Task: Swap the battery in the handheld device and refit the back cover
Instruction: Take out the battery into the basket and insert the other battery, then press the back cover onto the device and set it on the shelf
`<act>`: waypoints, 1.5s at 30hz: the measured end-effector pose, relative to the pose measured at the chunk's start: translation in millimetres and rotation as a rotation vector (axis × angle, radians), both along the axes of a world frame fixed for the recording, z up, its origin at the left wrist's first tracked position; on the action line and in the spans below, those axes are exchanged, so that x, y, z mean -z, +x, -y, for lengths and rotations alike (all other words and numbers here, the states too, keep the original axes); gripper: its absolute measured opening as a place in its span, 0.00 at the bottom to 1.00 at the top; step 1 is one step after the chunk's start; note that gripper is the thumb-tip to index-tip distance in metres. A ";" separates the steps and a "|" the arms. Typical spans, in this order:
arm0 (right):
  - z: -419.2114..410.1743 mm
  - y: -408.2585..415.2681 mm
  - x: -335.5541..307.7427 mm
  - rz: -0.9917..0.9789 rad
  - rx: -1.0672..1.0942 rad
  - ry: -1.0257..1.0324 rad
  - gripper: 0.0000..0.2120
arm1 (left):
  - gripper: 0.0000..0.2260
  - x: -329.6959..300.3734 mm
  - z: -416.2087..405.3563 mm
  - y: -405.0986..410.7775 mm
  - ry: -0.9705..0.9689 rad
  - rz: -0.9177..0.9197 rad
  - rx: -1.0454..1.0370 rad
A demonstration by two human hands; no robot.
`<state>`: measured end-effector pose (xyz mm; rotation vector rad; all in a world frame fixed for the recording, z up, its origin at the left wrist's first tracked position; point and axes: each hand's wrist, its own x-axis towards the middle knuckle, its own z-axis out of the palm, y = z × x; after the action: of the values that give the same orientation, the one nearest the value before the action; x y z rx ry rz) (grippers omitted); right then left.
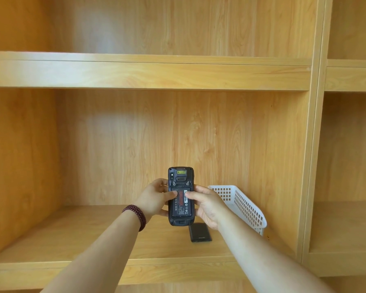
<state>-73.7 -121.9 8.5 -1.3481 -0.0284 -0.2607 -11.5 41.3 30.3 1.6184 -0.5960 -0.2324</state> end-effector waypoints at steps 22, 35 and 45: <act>17.6 21.0 19.6 -0.317 0.257 -0.817 0.18 | 0.15 -11.8 -7.9 24.3 -0.093 -0.003 -0.039; 7.8 40.6 30.8 -0.746 0.082 -1.467 0.30 | 0.16 2.1 -14.9 24.3 -0.107 -0.044 -0.060; 13.7 31.9 14.2 -0.668 0.205 -1.458 0.30 | 0.16 -1.5 -13.2 18.9 -0.112 -0.045 -0.038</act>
<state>-41.8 -135.6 -5.7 -2.8361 0.5862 0.1180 7.4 54.5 31.8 1.5113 -0.5342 -0.2036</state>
